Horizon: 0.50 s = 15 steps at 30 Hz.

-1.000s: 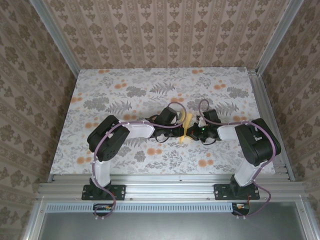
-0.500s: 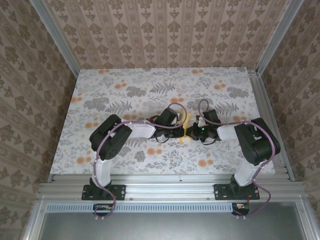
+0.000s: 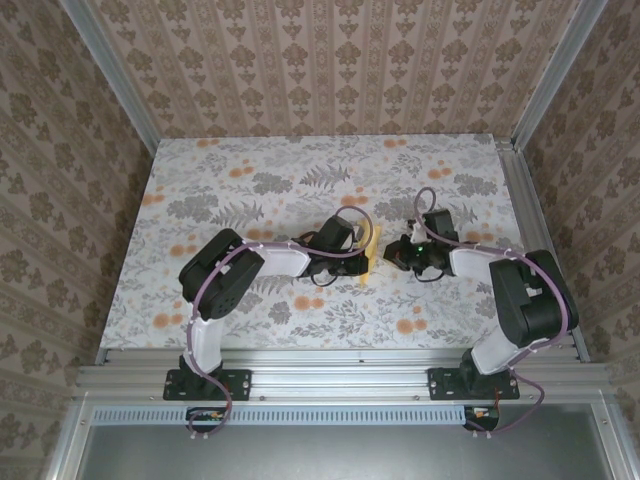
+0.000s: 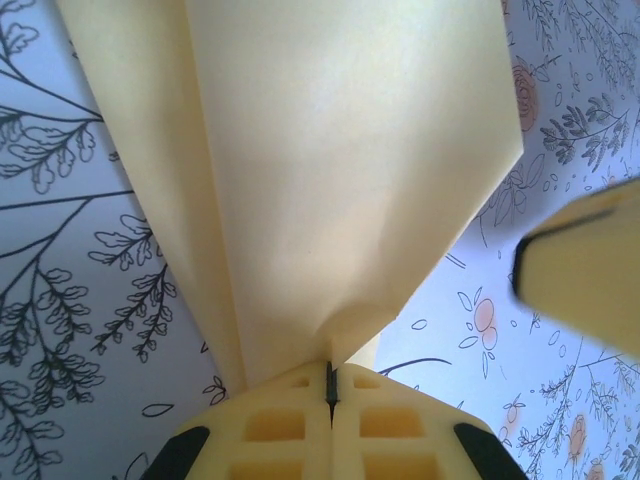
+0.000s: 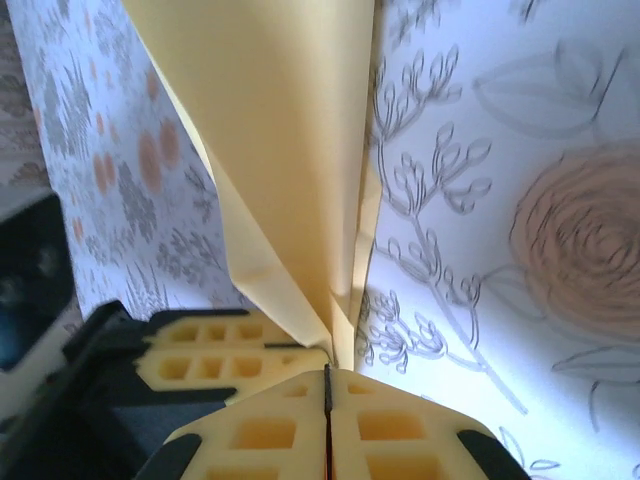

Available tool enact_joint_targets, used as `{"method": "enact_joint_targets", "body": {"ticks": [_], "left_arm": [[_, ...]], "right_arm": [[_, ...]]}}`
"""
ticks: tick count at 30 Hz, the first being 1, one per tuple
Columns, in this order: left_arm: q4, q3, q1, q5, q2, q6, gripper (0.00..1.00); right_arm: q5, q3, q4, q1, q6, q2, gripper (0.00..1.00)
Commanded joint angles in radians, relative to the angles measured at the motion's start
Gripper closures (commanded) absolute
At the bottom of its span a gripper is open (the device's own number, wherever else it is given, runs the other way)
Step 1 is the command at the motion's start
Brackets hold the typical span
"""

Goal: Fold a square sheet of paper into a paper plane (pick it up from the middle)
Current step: Fold the wing for the fifth time at the center of the table.

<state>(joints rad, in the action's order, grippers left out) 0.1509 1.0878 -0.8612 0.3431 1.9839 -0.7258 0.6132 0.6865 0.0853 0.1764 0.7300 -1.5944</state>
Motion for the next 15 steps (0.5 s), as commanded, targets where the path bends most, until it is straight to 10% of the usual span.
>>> {"method": "enact_joint_targets", "body": {"ticks": [1, 15], "left_arm": [[-0.004, -0.015, 0.010, 0.011, 0.015, 0.008, 0.93], [-0.004, -0.022, 0.011, 0.022, 0.013, 0.028, 0.88]], "right_arm": [[0.045, 0.048, -0.013, -0.010, -0.019, -0.010, 0.87], [0.138, 0.113, 0.112, 0.013, 0.008, -0.172, 0.71]]}}
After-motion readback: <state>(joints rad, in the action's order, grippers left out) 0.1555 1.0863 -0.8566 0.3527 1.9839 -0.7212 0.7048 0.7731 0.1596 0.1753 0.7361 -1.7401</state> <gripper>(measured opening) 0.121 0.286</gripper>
